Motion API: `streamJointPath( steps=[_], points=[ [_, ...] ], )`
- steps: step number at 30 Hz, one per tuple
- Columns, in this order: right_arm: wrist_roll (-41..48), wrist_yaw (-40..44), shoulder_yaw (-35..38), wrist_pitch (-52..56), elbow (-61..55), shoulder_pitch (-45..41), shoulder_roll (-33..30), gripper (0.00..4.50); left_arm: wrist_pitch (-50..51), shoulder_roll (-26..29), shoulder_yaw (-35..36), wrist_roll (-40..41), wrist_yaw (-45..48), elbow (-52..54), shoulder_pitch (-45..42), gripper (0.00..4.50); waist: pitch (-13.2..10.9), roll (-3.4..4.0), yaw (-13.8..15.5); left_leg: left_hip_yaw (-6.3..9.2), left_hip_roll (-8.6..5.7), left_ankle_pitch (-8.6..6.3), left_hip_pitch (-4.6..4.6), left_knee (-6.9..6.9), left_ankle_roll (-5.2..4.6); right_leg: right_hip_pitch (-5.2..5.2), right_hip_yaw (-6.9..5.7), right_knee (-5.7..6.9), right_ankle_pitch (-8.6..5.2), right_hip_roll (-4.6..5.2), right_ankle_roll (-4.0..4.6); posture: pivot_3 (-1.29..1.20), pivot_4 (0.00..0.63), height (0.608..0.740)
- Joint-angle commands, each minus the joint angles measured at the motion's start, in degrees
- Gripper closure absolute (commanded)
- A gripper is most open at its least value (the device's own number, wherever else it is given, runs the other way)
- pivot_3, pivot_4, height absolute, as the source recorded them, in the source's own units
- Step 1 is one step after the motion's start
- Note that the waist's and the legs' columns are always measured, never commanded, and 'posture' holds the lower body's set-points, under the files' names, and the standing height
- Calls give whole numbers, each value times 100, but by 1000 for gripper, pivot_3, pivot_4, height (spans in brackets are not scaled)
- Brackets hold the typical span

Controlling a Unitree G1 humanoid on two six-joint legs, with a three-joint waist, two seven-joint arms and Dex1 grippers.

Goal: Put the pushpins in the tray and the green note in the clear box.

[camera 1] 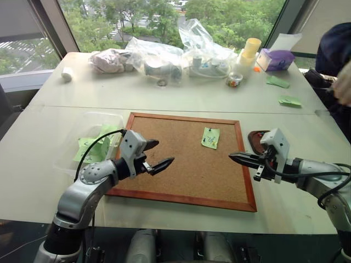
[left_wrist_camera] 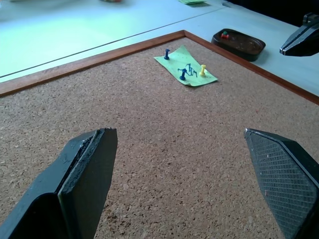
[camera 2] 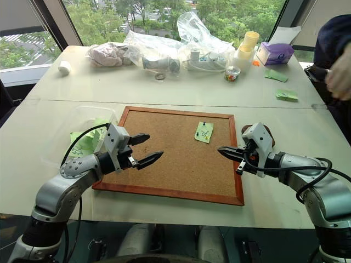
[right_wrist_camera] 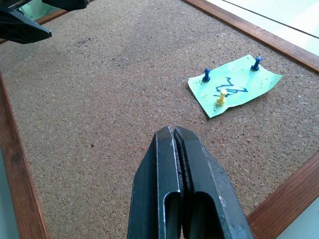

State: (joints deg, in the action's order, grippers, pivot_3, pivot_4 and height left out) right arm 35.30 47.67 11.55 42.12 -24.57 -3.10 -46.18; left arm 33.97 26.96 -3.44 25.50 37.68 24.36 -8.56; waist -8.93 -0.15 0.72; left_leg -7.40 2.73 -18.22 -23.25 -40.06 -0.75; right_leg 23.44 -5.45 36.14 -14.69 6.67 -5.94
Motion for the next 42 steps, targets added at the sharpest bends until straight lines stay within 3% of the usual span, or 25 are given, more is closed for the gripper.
streamJointPath(
  steps=[1,25,31,40,42],
  points=[
    [95,30,144,-17,-217,-36,-97,4500,-154,13,14,25,55,136,12,27,0,0,0,0,0,0,0,0,0,0,0,0,0,0,0,0,150,740],
    [42,26,111,-53,-168,-83,-87,4500,-224,57,-131,-45,239,122,-104,27,0,0,1,0,0,0,0,0,0,0,0,0,0,0,0,0,150,740],
    [-4,50,62,-79,-101,-135,-91,4500,-543,107,-532,-438,417,-75,-305,27,0,0,3,-1,-2,0,0,0,0,0,0,0,0,0,0,0,150,740],
    [-62,-198,-17,-95,86,-521,97,4500,-993,-220,-969,-829,486,-754,-693,4466,0,0,2,-1,-2,1,0,0,1,0,0,1,0,-1,0,0,150,740],
    [-149,-267,-141,-124,222,-693,158,4500,-1083,-364,-1053,-958,450,-1028,-871,4466,0,0,3,-2,-3,0,0,-1,0,0,0,0,0,0,0,0,150,740]
  ],
)
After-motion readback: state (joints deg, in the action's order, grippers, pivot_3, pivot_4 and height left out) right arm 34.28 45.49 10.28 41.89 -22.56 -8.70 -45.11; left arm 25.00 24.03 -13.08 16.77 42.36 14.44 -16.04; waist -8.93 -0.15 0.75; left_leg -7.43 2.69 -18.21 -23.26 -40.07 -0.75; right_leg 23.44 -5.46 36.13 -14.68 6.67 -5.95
